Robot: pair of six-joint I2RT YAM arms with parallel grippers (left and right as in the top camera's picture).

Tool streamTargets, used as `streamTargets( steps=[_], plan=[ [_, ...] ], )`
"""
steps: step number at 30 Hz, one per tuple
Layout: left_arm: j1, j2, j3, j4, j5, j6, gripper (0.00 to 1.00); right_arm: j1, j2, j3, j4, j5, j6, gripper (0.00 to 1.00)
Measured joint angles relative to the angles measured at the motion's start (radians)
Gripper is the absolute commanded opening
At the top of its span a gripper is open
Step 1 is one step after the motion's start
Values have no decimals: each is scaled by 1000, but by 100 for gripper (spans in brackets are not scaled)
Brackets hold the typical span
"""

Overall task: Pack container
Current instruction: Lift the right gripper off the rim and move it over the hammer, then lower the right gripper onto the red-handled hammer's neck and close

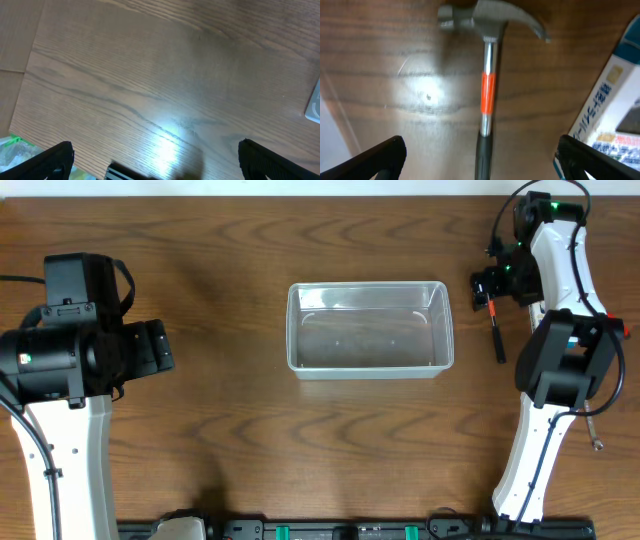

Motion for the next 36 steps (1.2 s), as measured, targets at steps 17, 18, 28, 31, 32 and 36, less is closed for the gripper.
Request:
streamTargets(
  steps=[17,18,28,31,32,36],
  plan=[
    [0,0,0,-16,0,0,98,0,58,0,70,0,8,99],
    [0,0,0,-16,0,0,98,0,62,0,77,1,13,99],
    [0,0,0,-16,0,0,98,0,70,0,101,8,30,99],
    [0,0,0,-16,0,0,98,0,71,0,101,8,30,99],
    [0,0,0,-16,0,0,98,0,71,0,101,8,30,99],
    [0,0,0,-16,0,0,98,0,76,0,101,8,30,99]
  ],
)
